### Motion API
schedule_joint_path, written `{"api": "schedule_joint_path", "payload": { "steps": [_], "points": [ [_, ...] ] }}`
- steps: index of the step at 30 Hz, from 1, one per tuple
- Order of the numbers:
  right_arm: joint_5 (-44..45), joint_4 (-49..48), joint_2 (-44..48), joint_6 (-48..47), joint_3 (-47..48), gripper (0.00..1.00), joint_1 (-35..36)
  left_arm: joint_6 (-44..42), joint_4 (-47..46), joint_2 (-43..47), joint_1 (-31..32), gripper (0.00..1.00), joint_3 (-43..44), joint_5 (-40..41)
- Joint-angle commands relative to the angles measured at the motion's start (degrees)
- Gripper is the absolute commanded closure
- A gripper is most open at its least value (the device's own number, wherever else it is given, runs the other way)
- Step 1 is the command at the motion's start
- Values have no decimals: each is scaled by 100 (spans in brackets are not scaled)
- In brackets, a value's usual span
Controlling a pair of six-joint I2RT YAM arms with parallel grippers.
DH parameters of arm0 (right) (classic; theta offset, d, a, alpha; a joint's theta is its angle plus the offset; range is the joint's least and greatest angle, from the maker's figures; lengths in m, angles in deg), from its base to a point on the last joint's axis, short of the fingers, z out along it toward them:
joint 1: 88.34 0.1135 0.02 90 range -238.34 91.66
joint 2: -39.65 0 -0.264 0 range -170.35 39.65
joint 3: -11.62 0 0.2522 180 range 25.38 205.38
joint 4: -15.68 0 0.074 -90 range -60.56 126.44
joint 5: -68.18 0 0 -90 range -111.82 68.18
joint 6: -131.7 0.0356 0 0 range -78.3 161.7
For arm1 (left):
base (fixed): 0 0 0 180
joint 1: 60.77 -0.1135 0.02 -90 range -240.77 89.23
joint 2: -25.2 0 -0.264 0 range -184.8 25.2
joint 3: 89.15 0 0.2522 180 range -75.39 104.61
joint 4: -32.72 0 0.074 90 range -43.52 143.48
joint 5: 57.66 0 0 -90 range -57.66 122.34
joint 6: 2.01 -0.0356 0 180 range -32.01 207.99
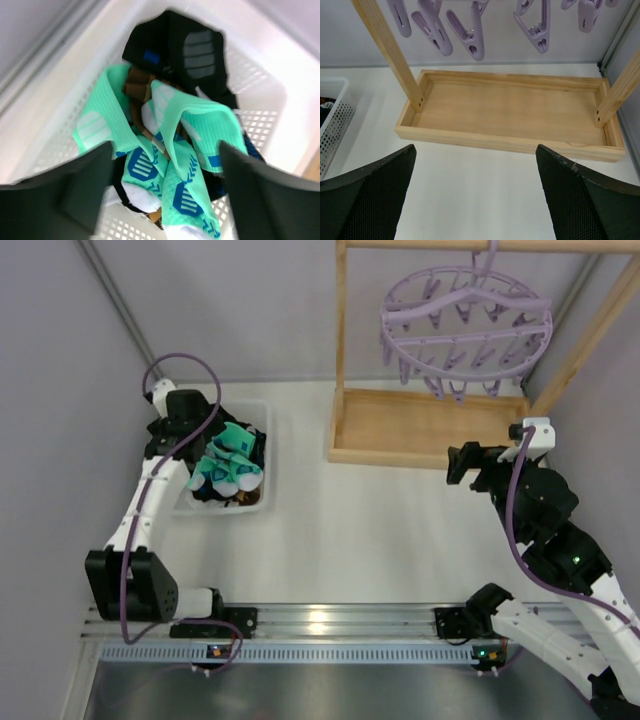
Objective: Remove the socks clipped to the hanger
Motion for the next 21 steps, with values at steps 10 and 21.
{"api": "schedule_joint_path", "payload": {
  "steps": [10,21],
  "points": [
    [370,303,353,181,-396,0,51,-1190,922,2690,-20,2,-193,-2522],
    [388,1173,687,172,-564,1,51,-2113,1951,5038,32,2,-351,-1995]
  ]
}}
